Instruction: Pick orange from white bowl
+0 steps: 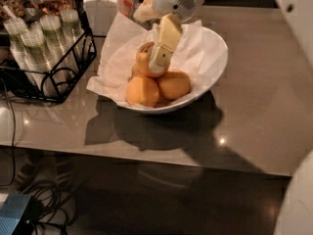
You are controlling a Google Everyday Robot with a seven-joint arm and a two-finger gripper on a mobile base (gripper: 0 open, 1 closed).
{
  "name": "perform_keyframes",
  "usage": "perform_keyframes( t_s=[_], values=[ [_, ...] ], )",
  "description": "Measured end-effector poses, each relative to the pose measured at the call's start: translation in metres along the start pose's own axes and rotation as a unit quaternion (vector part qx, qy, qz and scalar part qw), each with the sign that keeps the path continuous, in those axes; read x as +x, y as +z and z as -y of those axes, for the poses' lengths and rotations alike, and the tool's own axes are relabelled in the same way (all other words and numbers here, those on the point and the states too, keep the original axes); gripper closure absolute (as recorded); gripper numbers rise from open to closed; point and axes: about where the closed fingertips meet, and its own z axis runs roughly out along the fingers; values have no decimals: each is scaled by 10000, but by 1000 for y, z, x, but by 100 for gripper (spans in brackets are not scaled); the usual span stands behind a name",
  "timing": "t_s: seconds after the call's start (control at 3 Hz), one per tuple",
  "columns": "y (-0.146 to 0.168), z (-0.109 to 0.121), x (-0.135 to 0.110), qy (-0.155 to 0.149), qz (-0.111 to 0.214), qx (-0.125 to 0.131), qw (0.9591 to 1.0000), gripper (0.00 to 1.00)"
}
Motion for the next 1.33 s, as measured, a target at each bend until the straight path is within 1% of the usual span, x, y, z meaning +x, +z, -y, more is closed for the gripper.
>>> perform_keyframes(
  t_s=[0.33,0.67,1.0,1.33],
  values=[
    [2,5,-4,-14,48,82,10000,0],
    [15,15,8,76,242,57,9997,0],
    [29,26,22,211,348,-94,9991,0],
    [42,30,35,372,411,-225,9982,0]
  ],
)
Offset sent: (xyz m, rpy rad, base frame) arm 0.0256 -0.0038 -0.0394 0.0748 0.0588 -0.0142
